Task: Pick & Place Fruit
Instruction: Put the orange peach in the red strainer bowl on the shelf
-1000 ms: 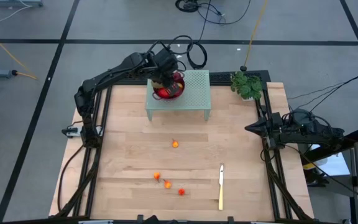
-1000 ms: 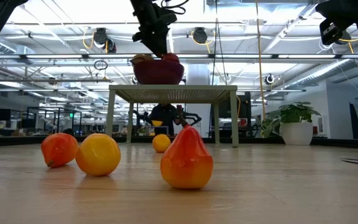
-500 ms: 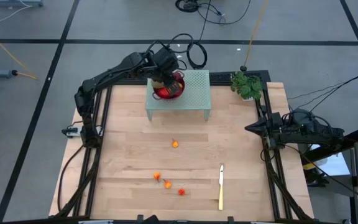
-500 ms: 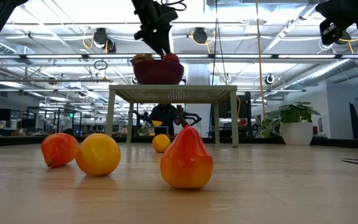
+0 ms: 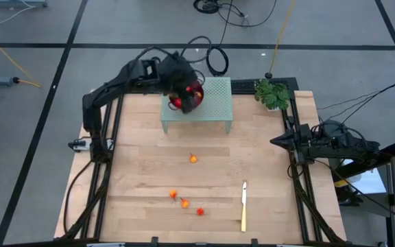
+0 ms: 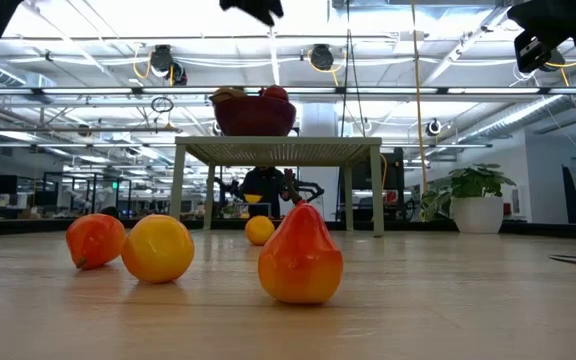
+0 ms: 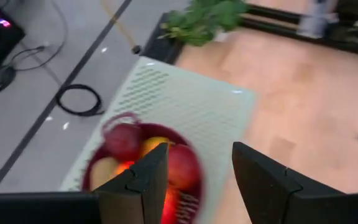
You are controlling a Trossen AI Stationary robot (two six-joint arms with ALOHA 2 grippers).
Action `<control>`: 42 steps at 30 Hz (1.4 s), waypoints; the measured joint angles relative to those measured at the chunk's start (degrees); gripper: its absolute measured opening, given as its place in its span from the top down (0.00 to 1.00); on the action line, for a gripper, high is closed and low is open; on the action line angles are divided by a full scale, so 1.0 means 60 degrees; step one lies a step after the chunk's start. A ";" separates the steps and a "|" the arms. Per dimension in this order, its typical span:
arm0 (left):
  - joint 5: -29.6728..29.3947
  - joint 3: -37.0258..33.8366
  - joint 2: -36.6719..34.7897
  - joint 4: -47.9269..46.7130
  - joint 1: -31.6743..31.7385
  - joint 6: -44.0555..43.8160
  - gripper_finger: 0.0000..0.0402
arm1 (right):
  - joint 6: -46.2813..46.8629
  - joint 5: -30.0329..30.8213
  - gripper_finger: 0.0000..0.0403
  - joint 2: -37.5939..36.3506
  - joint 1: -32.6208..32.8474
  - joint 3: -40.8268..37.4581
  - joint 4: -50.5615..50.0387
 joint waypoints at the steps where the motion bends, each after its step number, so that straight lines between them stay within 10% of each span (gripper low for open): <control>1: -0.0001 0.0070 -0.0016 -0.0099 -0.0218 -0.0177 0.55 | -0.0002 0.0000 1.00 0.0000 0.0000 0.0000 -0.0001; 25: -0.0013 -0.0180 -0.0223 -0.1762 -0.4896 -0.6355 0.55 | -0.0001 -0.0034 1.00 0.0004 0.0000 0.0000 -0.0164; 42: 0.0773 -0.3846 -0.0220 -0.1472 -0.6900 -1.1977 0.55 | 0.0000 -0.0036 1.00 0.0004 0.0000 0.0000 -0.0168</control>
